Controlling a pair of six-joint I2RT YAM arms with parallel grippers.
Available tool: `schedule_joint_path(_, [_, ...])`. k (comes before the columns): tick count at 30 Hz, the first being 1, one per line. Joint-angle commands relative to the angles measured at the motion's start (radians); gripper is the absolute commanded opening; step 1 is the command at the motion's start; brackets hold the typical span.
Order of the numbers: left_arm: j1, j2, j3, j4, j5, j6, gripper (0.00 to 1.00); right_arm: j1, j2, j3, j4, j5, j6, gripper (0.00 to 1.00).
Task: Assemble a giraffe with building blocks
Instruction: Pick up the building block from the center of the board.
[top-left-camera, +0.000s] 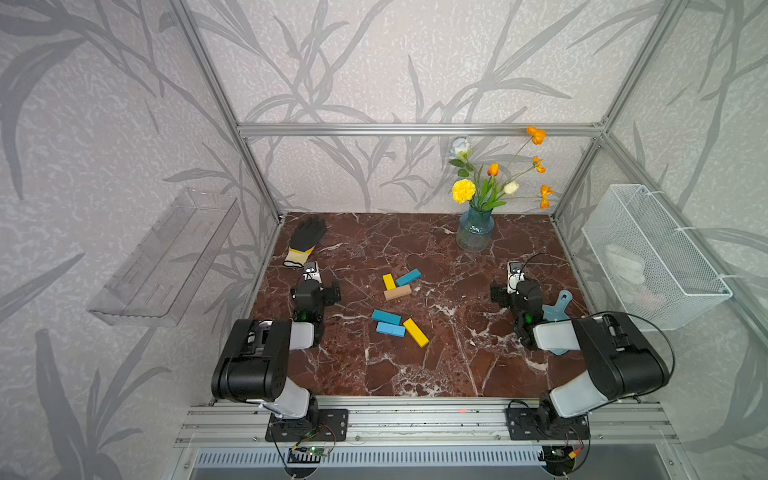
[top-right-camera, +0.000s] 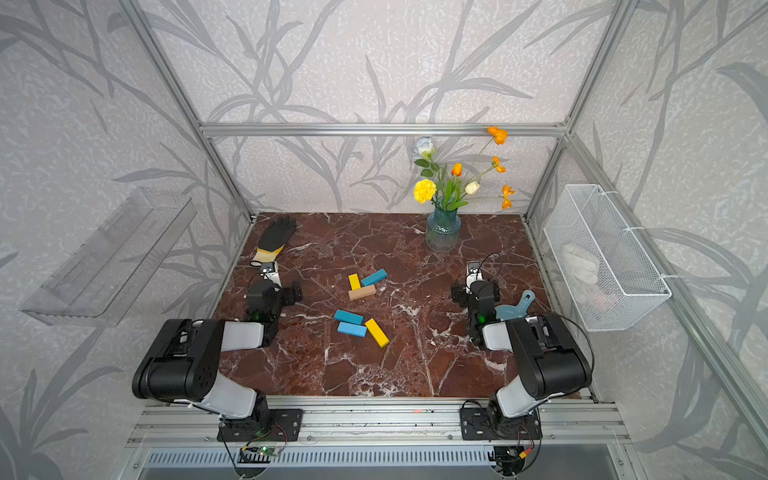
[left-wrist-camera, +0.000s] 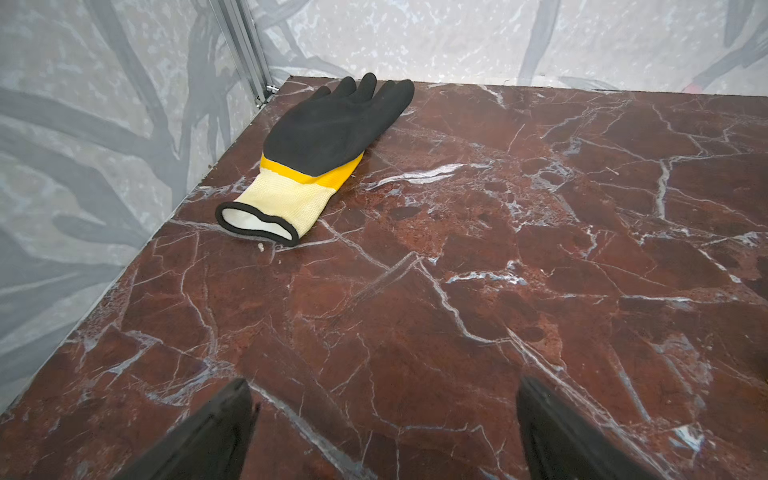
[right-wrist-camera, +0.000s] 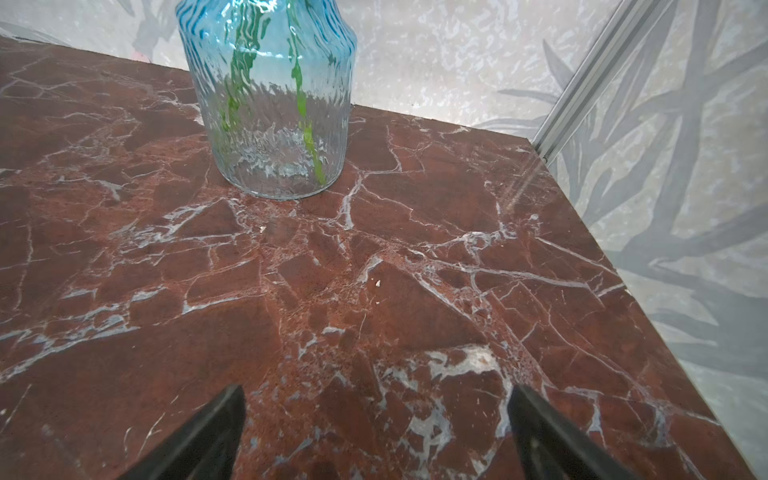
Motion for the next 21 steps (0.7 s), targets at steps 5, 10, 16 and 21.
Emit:
schedule_joint_path(5, [-0.002,-0.022,0.006,0.017,-0.005,0.010,0.99,-0.003,-0.021,0.014,-0.006,-0.005,0.006,0.99])
schedule_joint_path(10, [-0.002,-0.022,0.005,0.018,-0.005,0.010,0.99,-0.003,-0.021,0.014,-0.006,-0.004,0.006,0.99])
schedule_joint_path(16, [-0.002,-0.020,0.009,0.013,-0.003,0.010,0.99,-0.003,-0.022,0.014,-0.006,-0.005,0.007,0.99])
schedule_joint_path(21, [-0.002,-0.021,0.011,0.009,-0.004,0.008,0.99,-0.003,-0.021,0.014,-0.006,-0.004,0.007,0.99])
